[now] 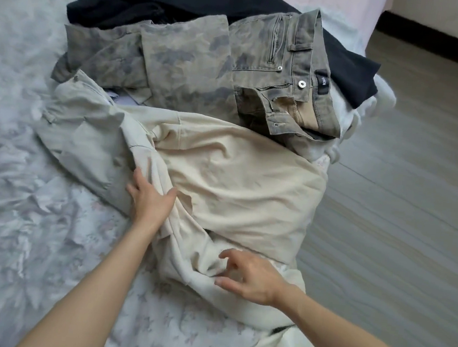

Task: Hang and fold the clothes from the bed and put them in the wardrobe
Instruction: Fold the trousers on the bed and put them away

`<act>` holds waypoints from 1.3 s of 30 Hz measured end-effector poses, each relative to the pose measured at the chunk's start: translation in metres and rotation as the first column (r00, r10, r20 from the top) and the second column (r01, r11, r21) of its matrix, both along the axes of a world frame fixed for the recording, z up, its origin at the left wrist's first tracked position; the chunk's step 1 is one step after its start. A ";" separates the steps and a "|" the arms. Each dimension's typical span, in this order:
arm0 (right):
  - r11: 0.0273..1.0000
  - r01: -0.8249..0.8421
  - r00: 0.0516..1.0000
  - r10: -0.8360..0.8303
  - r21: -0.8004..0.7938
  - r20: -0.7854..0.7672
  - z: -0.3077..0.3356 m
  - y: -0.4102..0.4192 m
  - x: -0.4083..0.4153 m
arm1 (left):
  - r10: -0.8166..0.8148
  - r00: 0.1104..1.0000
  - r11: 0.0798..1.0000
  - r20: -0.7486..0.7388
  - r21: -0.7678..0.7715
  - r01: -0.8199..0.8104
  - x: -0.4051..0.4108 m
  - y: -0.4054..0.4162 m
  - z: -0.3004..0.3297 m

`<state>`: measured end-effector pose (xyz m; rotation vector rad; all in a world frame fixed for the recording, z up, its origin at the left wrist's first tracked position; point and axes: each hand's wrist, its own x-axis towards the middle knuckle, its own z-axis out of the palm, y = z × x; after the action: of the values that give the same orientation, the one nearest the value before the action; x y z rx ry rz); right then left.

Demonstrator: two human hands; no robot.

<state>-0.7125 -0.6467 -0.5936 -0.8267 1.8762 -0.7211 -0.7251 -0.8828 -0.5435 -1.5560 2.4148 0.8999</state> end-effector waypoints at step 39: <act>0.905 0.257 0.949 -0.303 0.340 0.090 0.064 0.156 -0.156 | -0.907 0.229 0.321 0.353 0.232 0.918 -0.099 0.030 0.050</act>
<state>-0.8683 -0.4903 -0.5297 -0.2900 1.9362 -0.6020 -0.8239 -0.8524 -0.4938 -0.0081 2.3297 0.1886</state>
